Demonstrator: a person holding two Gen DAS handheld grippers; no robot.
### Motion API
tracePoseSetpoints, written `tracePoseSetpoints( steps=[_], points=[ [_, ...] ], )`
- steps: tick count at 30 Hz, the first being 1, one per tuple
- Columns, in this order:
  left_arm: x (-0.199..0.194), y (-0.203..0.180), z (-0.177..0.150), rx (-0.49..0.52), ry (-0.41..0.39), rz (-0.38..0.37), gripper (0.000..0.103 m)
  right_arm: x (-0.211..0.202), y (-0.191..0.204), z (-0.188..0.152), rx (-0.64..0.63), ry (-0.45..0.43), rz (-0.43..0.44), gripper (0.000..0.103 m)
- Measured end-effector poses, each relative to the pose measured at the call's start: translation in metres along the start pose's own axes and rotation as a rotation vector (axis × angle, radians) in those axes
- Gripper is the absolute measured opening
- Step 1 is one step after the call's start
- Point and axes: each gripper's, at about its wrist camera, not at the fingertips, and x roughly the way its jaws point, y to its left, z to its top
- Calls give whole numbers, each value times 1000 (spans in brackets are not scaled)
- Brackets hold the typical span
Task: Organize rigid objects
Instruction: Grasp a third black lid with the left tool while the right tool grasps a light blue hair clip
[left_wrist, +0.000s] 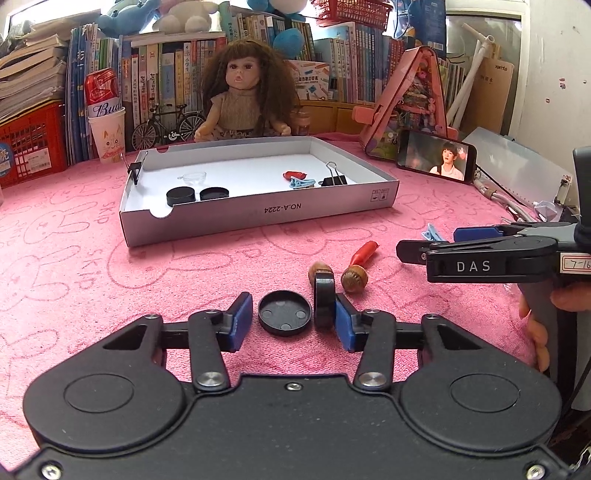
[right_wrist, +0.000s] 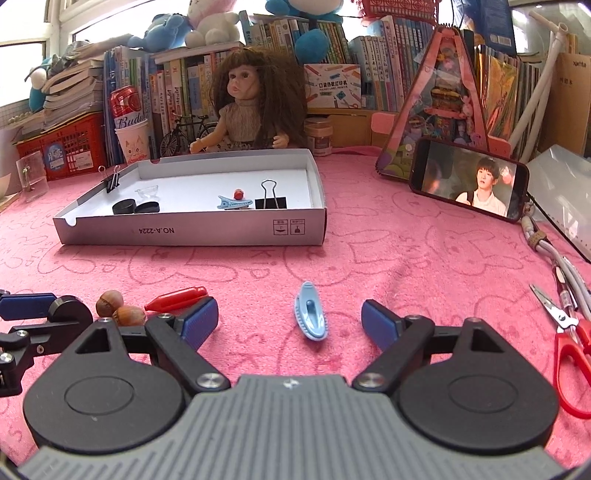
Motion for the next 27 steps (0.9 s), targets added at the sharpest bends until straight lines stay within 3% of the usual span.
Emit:
tracePoseSetpoints(
  steps=[6, 9, 19, 24, 27],
  points=[
    [-2, -1, -3, 0, -12, 0, 39, 0, 1, -1, -6, 2, -5, 90],
    [-3, 0, -3, -7, -14, -14, 32, 0, 1, -1, -6, 2, -5, 90],
    [-10, 11, 1, -16, -50, 73, 32, 0, 0, -1, -4, -1, -2, 89],
    [-13, 22, 2, -29, -59, 119, 38, -1, 0, -1, -4, -1, -3, 89],
    [-19, 21, 0, -25, -84, 89, 38, -1, 1, -1, -4, -1, -2, 89]
  ],
)
